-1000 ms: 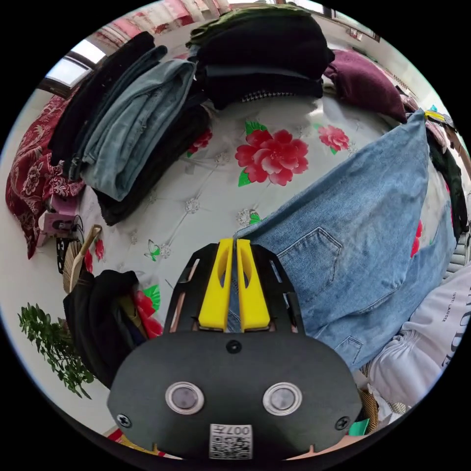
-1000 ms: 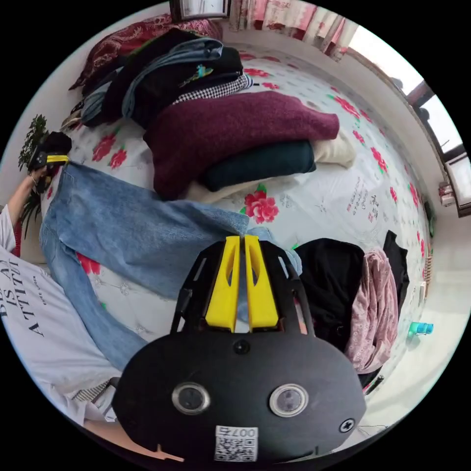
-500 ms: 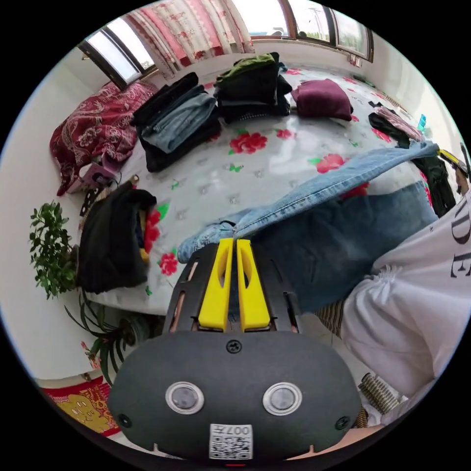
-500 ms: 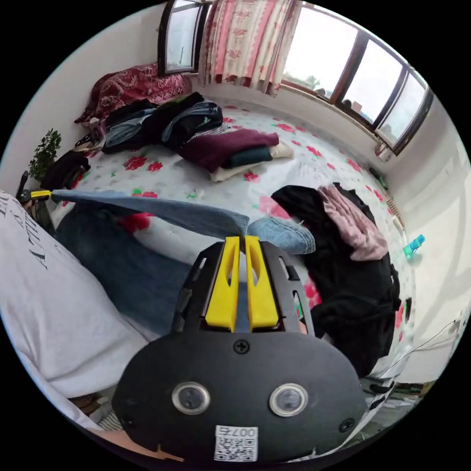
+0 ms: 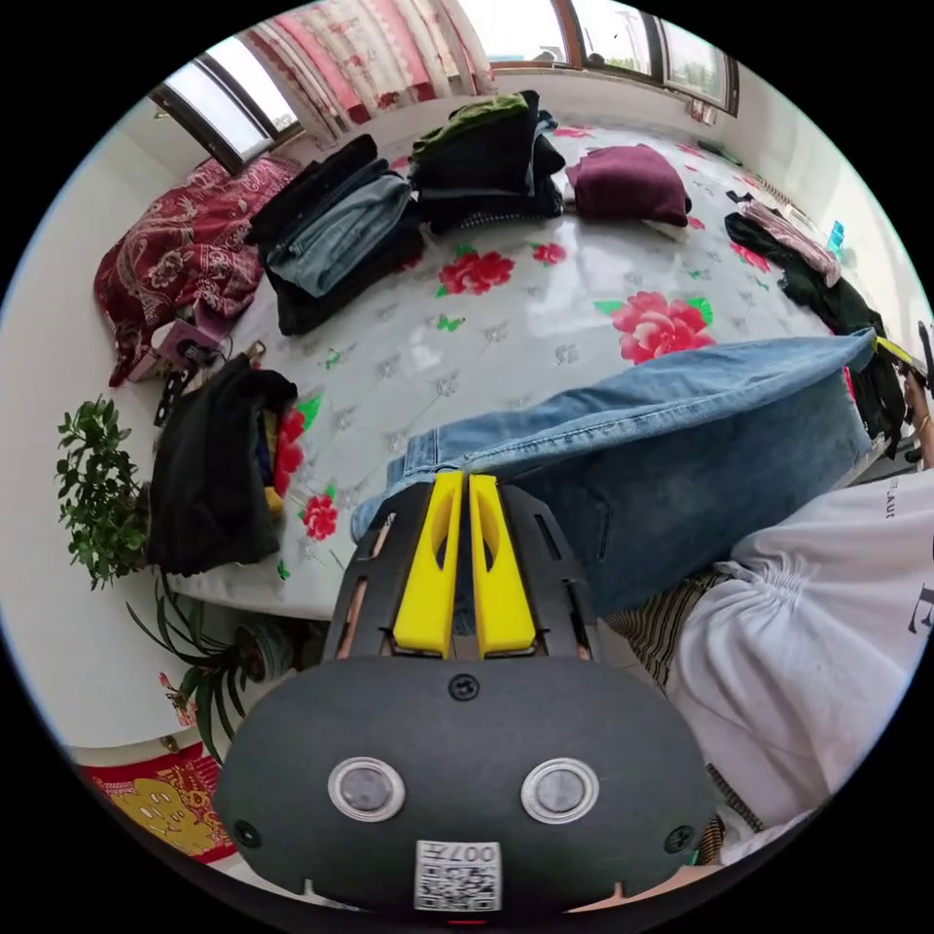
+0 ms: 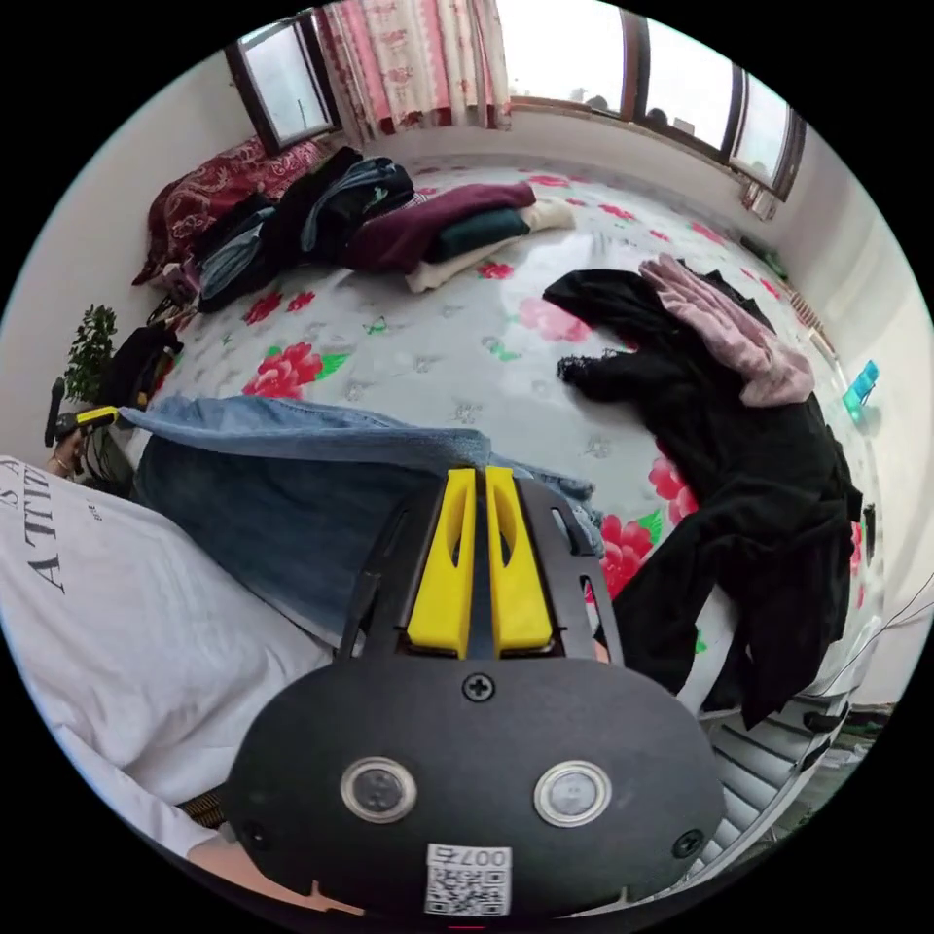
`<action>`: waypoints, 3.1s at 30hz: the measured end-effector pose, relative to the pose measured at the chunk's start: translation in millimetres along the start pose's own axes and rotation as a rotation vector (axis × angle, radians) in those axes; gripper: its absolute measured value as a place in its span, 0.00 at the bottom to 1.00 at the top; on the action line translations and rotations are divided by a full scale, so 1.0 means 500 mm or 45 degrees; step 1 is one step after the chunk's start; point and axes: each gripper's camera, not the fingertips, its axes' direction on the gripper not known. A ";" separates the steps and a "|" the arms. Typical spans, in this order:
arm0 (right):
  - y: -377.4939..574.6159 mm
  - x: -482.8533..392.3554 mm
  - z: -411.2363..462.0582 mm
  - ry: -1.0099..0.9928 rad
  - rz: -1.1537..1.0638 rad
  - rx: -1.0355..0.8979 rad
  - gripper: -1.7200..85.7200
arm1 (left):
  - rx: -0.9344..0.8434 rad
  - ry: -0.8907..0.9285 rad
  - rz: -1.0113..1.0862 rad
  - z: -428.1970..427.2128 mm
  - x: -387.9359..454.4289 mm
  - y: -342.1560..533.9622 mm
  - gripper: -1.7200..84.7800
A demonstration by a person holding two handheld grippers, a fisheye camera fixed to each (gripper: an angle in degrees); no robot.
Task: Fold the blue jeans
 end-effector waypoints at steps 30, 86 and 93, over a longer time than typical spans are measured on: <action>0.345 0.123 0.037 -0.161 0.694 -0.026 0.09 | -0.600 -0.015 0.089 0.261 0.194 0.062 0.01; 0.440 0.206 0.041 0.200 0.903 0.016 0.06 | -0.152 0.230 -0.559 0.170 0.038 0.102 0.02; 0.049 -0.262 0.247 -0.494 -0.197 -0.037 0.07 | -0.135 0.248 -0.614 0.171 -0.023 0.159 0.01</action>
